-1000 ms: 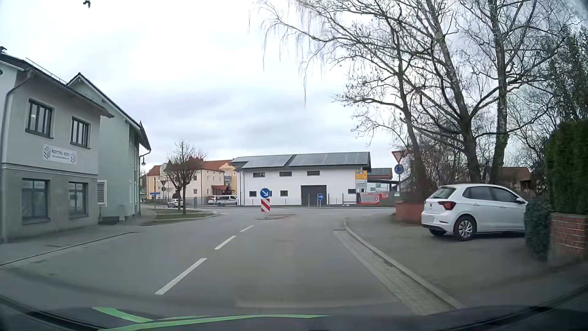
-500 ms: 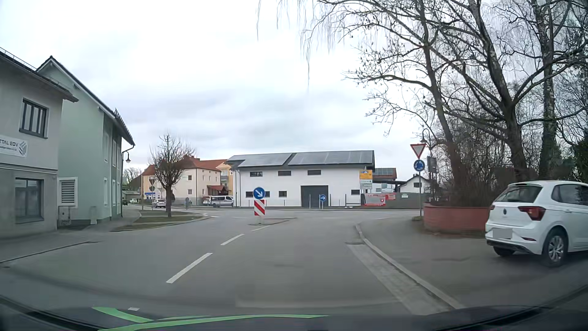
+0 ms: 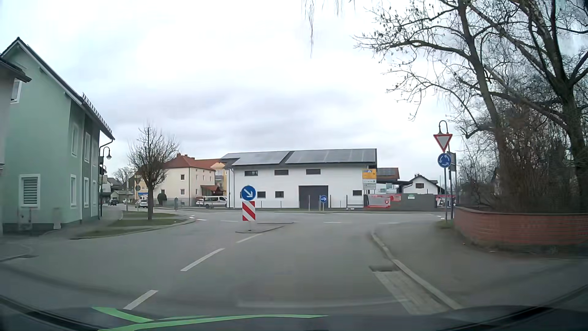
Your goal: Follow the waypoints while adhering to traffic rules and regulations
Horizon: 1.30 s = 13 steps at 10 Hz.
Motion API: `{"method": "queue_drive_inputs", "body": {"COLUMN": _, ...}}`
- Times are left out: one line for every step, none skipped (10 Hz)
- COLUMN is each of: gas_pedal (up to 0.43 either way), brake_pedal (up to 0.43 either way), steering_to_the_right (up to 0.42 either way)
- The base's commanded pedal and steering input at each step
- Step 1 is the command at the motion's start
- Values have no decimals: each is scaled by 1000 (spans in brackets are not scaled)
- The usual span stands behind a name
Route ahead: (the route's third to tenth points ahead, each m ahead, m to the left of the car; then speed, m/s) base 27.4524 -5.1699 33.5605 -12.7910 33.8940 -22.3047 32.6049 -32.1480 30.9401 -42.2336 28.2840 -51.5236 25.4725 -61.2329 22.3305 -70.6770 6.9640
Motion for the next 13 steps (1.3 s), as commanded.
{"method": "queue_drive_inputs", "body": {"gas_pedal": 0, "brake_pedal": 128, "steering_to_the_right": 12}}
{"method": "queue_drive_inputs", "body": {"gas_pedal": 0, "brake_pedal": 128, "steering_to_the_right": 13}}
{"method": "queue_drive_inputs", "body": {"gas_pedal": 0, "brake_pedal": 128, "steering_to_the_right": 14}}
{"method": "queue_drive_inputs", "body": {"gas_pedal": 0, "brake_pedal": 122, "steering_to_the_right": 16}}
{"method": "queue_drive_inputs", "body": {"gas_pedal": 0, "brake_pedal": 122, "steering_to_the_right": 19}}
{"method": "queue_drive_inputs", "body": {"gas_pedal": 0, "brake_pedal": 122, "steering_to_the_right": 22}}
{"method": "queue_drive_inputs", "body": {"gas_pedal": 0, "brake_pedal": 116, "steering_to_the_right": 25}}
{"method": "queue_drive_inputs", "body": {"gas_pedal": 0, "brake_pedal": 116, "steering_to_the_right": 29}}
{"method": "queue_drive_inputs", "body": {"gas_pedal": 0, "brake_pedal": 116, "steering_to_the_right": 33}}
{"method": "queue_drive_inputs", "body": {"gas_pedal": 0, "brake_pedal": 110, "steering_to_the_right": 39}}
{"method": "queue_drive_inputs", "body": {"gas_pedal": 0, "brake_pedal": 104, "steering_to_the_right": 43}}
{"method": "queue_drive_inputs", "body": {"gas_pedal": 0, "brake_pedal": 98, "steering_to_the_right": 48}}
{"method": "queue_drive_inputs", "body": {"gas_pedal": 0, "brake_pedal": 98, "steering_to_the_right": 55}}
